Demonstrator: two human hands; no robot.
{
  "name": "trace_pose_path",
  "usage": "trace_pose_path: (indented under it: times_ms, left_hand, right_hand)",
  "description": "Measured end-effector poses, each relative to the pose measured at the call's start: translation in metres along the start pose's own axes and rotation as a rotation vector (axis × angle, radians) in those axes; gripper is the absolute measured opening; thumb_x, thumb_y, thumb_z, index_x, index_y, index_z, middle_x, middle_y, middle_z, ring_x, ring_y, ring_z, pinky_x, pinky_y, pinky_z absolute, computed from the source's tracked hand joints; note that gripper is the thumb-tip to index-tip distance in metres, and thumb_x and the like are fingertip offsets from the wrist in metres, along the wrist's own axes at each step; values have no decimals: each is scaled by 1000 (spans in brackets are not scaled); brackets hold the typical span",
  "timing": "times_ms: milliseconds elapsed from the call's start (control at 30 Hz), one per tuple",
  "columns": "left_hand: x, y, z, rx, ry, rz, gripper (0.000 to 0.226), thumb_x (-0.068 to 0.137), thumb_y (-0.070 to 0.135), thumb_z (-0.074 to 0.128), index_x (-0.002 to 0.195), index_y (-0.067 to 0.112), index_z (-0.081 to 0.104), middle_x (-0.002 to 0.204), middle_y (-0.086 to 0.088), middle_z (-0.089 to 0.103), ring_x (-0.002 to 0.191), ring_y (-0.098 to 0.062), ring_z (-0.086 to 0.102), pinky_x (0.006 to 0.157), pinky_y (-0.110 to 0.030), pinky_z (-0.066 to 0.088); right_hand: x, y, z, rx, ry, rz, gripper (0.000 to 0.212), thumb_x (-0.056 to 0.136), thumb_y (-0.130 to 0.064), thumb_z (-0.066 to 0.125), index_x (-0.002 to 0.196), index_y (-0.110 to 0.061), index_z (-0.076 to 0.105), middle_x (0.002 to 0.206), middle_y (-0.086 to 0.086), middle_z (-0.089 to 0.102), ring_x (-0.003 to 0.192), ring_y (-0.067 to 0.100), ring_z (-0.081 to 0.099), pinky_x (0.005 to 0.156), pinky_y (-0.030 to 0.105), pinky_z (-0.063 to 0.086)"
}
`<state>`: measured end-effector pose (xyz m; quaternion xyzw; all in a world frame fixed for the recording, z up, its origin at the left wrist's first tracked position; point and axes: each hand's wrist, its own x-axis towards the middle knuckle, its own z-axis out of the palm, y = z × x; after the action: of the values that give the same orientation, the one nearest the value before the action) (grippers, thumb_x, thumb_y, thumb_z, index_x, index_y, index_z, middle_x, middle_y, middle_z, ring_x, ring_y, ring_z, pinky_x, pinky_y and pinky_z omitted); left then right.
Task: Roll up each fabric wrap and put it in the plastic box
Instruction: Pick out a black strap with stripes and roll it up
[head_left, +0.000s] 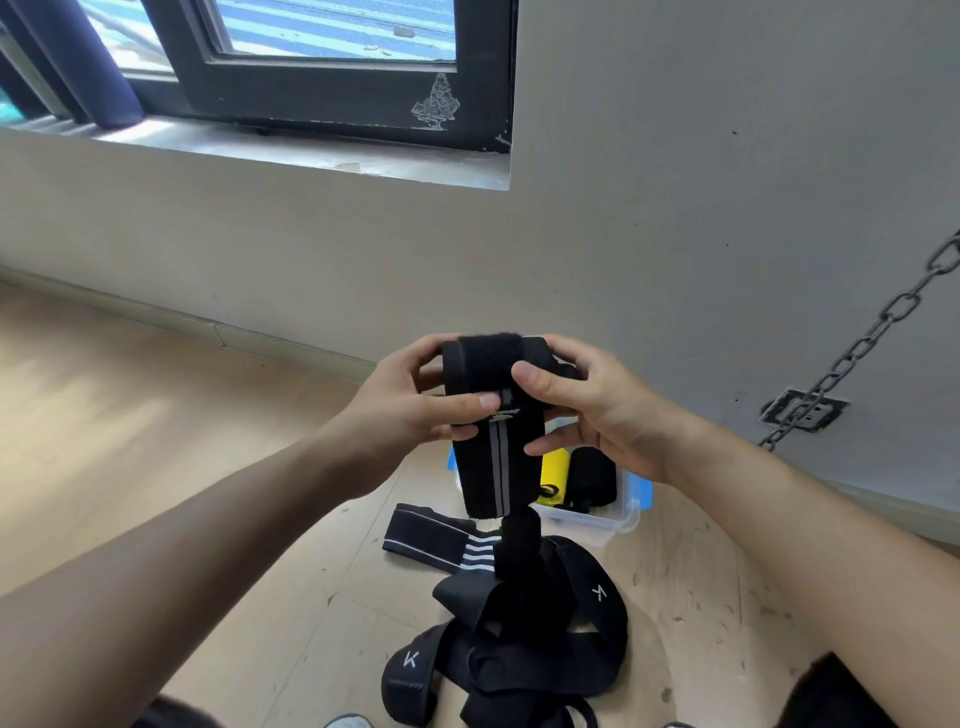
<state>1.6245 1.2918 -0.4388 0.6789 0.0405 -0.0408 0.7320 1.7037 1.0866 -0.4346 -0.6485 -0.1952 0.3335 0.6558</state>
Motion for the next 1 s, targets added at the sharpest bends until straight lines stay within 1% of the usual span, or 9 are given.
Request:
trace_pose_path:
  times_ms: [167,267,400,533,600,700,800,900,1000]
  left_hand:
    - [2,1,0,-5,-31,-23,64,75,11,82,134,22,61,124,-6,71,111,-24,72,80,-33,60]
    - [0,1,3,27,-108,-112,57,80,25,80,134,27,61,125,-4,71,113,-23,72,84,-37,60]
    - [0,3,7,7,-109,-160,46,90,43,72,132,29,62,124,0,73,111,-25,73,81,-35,60]
    - [1,4,6,14,-45,-122,48,86,37,76,131,28,64,118,0,75,106,-26,74,75,-32,58]
    - [2,1,3,10,-27,-102,54,81,27,84,131,26,64,113,-3,75,106,-27,74,72,-30,58]
    - [2,-3,-1,4,2,-63,61,74,18,83,131,22,62,112,-9,74,108,-30,73,79,-35,60]
    - [3,-4,-2,-4,20,-8,67,70,12,83,133,24,61,114,-9,74,106,-28,73,81,-37,58]
    - [4,-4,0,30,36,30,72,68,7,85,133,26,60,109,-2,75,99,-20,74,74,-32,59]
    - [7,-2,1,55,44,22,73,73,6,89,136,26,58,120,-1,73,106,-22,74,72,-29,58]
  right_hand:
    - [-2,-3,-2,75,26,-36,50,79,-24,77,126,-14,63,117,16,66,101,26,72,66,32,59]
    - [-2,-2,-1,101,37,-61,52,78,-18,77,128,-14,61,119,19,66,101,27,72,68,33,59]
    - [-2,0,-3,97,51,-119,56,76,-7,77,129,-18,61,114,9,67,102,29,73,74,35,61]
    - [-1,2,-2,18,45,-124,62,83,10,72,133,-23,58,128,9,62,110,31,69,83,40,61]
    - [0,3,-2,-1,39,-96,64,81,4,77,134,-26,57,132,9,59,110,29,69,81,40,61]
    - [2,0,-4,4,12,-14,57,81,-26,82,132,-26,59,129,7,63,106,25,71,76,41,61]
    - [3,-2,-2,-6,7,28,49,85,-44,69,128,-23,62,123,10,66,95,24,72,74,42,62]
    - [5,-1,-3,34,32,0,42,89,-34,69,126,-18,62,111,11,69,92,22,72,68,38,61]
    - [7,-1,-6,95,46,-39,46,85,-28,72,127,-12,61,105,10,70,93,24,71,67,34,60]
